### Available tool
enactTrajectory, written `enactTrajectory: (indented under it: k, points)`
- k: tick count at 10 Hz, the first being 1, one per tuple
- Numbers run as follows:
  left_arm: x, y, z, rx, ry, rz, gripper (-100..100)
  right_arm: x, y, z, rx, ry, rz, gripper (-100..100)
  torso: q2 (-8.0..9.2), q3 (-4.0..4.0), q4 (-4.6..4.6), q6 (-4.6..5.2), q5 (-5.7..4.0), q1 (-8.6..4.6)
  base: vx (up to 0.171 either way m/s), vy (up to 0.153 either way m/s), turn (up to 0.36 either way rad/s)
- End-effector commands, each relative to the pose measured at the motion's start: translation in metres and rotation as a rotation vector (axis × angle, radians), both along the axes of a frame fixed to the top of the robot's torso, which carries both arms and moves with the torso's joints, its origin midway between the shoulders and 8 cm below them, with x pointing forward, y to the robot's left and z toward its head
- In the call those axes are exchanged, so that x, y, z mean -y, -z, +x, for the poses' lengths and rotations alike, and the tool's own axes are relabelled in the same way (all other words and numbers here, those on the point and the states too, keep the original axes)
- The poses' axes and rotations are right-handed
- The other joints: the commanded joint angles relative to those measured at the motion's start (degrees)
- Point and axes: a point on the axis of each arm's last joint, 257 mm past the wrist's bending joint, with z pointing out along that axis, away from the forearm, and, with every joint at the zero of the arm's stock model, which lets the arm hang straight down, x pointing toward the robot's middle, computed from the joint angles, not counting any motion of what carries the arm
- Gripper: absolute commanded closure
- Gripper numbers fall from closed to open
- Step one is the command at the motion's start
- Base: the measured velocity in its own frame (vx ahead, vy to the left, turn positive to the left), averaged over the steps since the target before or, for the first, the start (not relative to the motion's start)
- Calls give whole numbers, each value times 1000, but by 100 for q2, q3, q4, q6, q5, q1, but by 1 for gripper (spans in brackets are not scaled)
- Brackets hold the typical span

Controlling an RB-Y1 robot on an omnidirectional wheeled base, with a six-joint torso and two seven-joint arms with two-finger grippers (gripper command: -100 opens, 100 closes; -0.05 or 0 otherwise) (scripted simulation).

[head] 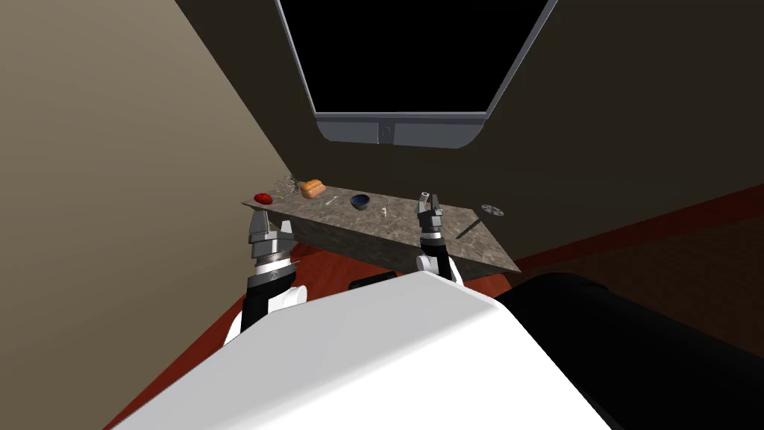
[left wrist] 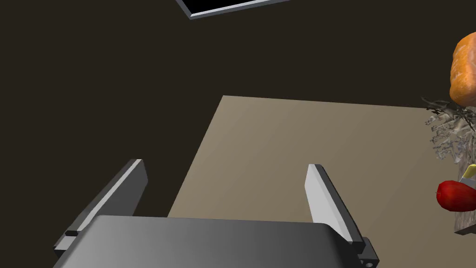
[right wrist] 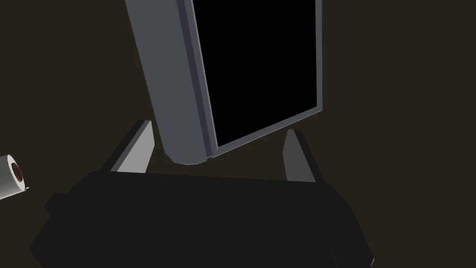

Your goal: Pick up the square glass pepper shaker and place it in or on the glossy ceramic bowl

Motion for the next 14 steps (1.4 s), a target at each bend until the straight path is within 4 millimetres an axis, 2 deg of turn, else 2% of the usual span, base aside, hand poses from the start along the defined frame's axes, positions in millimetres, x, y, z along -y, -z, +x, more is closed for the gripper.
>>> enactTrajectory:
  k: [1, 6, 10, 14]
  points:
    - [0, 0, 0, 0, 0, 0, 0, -2, 5, 3, -20, -11, -33, -100, 0, 0, 0, 0, 0, 0, 6, 17, 17]
    - [0, 0, 0, 0, 0, 0, 0, -3, 43, 19, -141, -27, -172, -100, -14, -8, -3, -1, 5, 26, 28, 60, 32]
    - [0, 0, 0, 0, 0, 0, 0, 9, 88, 33, -273, -9, -288, -100, -15, -9, -4, -1, 7, 34, 38, 92, 52]
    - [0, 0, 0, 0, 0, 0, 0, 30, 139, 42, -416, 27, -400, -100, -24, -14, -5, 0, 9, 37, 59, 101, 50]
